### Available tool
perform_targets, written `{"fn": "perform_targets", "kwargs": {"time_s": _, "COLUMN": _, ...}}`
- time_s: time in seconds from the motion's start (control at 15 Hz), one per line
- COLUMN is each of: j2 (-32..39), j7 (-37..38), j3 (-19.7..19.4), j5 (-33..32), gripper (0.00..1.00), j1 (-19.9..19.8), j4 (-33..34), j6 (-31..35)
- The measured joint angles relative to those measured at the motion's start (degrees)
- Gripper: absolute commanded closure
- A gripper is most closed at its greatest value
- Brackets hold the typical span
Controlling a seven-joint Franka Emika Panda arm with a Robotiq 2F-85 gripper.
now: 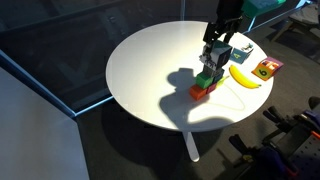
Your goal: Pick up the square plush toy on the left and put it on top of the stacked blocks on the left
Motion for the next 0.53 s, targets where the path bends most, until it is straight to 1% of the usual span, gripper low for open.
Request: {"fn": "perform_targets", "kwargs": {"time_s": 0.53, "j2": -2.13, "j7": -0.15, "j3": -0.45, "j5": -1.04, "gripper": 0.00, "j1": -0.29, "j4": -0.11, "j6": -0.09}}
